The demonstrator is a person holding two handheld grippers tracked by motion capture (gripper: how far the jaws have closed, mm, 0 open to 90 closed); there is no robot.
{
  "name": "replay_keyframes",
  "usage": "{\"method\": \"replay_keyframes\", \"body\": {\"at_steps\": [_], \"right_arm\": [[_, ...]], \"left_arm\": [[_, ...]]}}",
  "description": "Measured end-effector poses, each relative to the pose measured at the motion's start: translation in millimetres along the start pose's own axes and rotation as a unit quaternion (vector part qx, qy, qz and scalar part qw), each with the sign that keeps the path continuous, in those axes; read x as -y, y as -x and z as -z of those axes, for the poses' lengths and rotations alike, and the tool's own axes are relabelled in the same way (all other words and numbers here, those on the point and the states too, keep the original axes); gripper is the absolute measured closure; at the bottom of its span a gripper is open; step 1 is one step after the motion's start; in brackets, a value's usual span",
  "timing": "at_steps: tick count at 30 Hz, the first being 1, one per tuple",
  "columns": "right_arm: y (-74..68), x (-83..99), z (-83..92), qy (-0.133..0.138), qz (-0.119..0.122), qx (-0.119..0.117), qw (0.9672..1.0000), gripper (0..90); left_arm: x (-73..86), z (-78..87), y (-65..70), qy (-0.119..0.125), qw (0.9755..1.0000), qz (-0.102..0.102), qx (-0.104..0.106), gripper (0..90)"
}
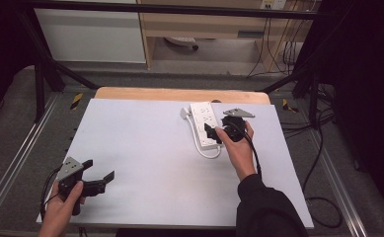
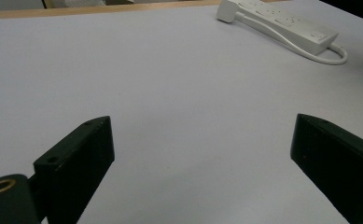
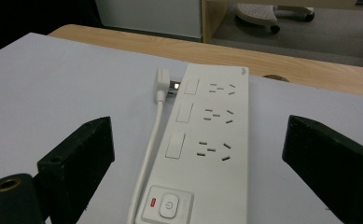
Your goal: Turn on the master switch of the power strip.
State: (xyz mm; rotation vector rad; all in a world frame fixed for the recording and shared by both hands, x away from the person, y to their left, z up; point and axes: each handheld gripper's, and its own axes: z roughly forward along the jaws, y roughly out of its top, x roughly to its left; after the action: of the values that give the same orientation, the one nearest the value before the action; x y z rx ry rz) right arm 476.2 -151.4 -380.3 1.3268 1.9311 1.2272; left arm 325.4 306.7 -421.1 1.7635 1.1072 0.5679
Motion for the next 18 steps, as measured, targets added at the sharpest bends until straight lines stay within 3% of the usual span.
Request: {"method": "replay_keyframes", "body": {"at_steps": [18], "right_arm": [[9.4, -11.1, 30.0, 0.028, 0.005, -0.022, 0.9993, 14.8]], "left_arm": [[0.4, 0.3, -0.3, -0.001, 1.0000, 0.001, -0.003, 6.1]]}}
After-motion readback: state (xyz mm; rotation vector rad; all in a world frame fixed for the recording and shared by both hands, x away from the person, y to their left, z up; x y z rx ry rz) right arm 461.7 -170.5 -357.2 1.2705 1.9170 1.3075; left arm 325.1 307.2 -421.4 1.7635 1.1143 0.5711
